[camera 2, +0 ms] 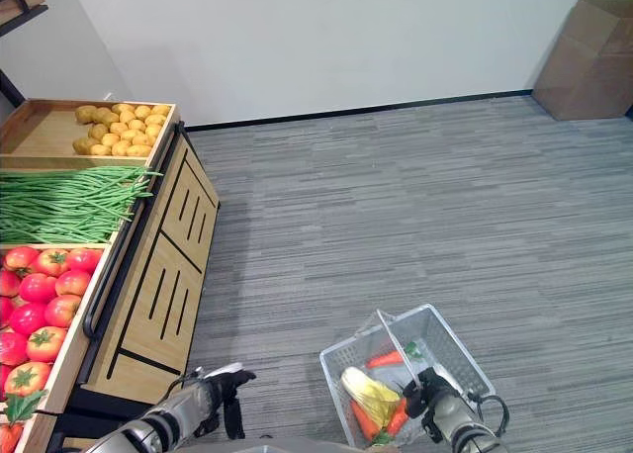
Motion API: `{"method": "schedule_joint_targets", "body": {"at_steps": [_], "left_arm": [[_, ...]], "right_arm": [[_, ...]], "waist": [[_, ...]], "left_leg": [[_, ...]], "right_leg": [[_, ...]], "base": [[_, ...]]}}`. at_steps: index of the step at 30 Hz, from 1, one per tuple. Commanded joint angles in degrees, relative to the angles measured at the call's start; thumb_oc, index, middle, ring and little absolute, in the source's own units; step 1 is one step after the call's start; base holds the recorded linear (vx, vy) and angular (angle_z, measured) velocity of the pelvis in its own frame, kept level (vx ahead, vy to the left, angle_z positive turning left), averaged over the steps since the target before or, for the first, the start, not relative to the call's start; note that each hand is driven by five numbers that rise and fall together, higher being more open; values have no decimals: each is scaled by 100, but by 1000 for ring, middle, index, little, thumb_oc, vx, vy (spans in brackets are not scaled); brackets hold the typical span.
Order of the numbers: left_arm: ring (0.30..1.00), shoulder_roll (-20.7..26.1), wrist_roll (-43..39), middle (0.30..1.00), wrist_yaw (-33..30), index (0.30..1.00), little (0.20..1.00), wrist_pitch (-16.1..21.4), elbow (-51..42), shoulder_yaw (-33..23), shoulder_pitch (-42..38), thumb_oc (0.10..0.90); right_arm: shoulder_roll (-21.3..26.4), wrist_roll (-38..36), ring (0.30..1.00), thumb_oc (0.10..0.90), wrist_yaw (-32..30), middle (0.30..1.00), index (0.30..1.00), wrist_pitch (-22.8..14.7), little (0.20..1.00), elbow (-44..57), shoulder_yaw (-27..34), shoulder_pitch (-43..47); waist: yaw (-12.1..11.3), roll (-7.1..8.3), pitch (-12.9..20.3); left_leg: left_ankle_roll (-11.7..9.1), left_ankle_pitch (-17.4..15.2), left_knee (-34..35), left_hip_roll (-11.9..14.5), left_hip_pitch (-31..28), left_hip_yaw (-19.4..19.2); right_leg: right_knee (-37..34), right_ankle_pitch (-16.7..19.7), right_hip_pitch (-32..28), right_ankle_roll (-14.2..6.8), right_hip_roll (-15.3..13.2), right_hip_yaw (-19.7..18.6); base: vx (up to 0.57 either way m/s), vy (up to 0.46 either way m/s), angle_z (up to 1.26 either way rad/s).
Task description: Get the vegetables into the basket
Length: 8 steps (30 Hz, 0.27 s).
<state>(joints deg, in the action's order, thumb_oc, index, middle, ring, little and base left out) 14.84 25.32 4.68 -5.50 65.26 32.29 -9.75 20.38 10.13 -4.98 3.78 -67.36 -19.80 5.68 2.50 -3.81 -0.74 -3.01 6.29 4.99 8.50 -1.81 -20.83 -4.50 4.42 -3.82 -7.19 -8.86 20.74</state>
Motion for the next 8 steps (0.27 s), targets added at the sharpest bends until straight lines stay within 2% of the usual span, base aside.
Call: {"method": "schedule_joint_targets", "body": {"at_steps": [1, 3, 5, 8], "left_arm": [[1000, 121, -1415, 1000, -573, 1000, 1000, 49, 683, -1300, -308, 900], [1000, 118, -1598, 1000, -561, 1000, 1000, 67, 771, -1493, -199, 900], [1000, 151, -1924, 1000, -567, 1000, 1000, 86, 929, -1913, 39, 900], [1000, 207, -1840, 1000, -565, 1000, 1000, 148, 997, -2076, 235, 900]], "right_arm": [[25, -248, 300, 400, -256, 300, 300, -220, 300, 67, 261, 47], [5, -290, 300, 400, -247, 300, 300, -249, 300, 118, 338, -73], [-62, -347, 300, 400, -228, 300, 300, -304, 300, 109, 449, -288], [-154, -395, 300, 400, -180, 300, 300, -343, 300, -99, 531, -469]], "waist": [[66, 356, 123], [84, 365, 137], [90, 381, 159], [81, 395, 162]], "left_leg": [[-400, 179, 1, 137, 143, -42], [-397, 178, 1, 134, 149, -50], [-400, 172, 1, 134, 138, -56], [-402, 159, 1, 135, 116, -40]], "right_leg": [[27, 141, 32, -241, -197, -273], [29, 141, 41, -238, -192, -284], [25, 139, 44, -232, -182, -283], [28, 127, 30, -226, -173, -288]], "base": [[0, 0, 0], [5, -1, -2], [15, -4, -5], [5, 0, -2]]}}
